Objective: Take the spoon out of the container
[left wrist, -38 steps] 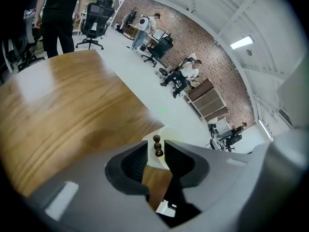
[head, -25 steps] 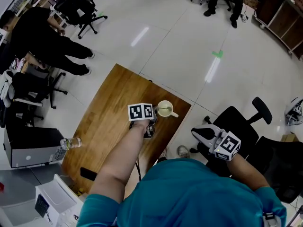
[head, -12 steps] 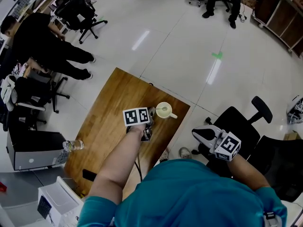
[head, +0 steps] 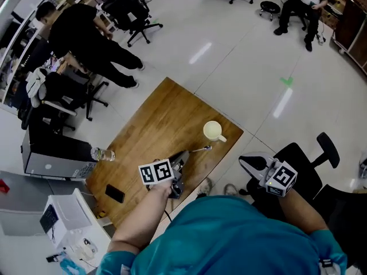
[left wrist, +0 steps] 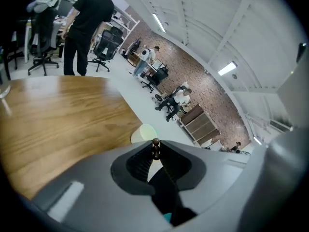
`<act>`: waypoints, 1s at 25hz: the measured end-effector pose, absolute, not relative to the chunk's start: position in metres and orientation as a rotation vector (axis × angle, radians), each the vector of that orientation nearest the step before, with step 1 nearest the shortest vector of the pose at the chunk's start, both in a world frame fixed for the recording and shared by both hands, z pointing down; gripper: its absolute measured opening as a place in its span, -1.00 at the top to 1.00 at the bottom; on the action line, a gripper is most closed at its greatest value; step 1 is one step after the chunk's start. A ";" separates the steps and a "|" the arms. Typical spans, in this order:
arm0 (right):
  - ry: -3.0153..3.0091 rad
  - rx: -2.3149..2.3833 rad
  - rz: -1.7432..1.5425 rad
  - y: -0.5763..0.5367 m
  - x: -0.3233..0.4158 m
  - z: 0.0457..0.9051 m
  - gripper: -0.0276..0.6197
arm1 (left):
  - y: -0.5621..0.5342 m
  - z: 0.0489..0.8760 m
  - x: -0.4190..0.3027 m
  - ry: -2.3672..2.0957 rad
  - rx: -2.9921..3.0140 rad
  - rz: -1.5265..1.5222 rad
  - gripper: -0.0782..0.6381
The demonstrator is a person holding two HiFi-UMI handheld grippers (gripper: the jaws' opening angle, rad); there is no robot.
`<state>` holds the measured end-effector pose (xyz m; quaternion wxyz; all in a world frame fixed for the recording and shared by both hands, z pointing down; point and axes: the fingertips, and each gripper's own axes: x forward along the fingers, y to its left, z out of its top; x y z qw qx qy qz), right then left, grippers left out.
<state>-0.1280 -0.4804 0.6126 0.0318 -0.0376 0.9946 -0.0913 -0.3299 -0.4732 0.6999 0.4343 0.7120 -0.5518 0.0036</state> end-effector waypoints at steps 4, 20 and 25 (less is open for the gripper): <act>3.046 -0.017 -0.337 -0.464 -0.110 0.621 0.91 | -0.407 0.691 -0.298 -1.420 1.759 -0.112 0.64; 3.060 0.206 -0.274 -0.172 -0.172 0.621 0.91 | -0.043 0.647 -0.327 -1.571 1.837 -0.418 0.64; 3.067 0.355 -0.233 -0.079 -0.189 0.607 0.91 | 0.071 0.648 -0.340 -1.692 1.749 -0.503 0.64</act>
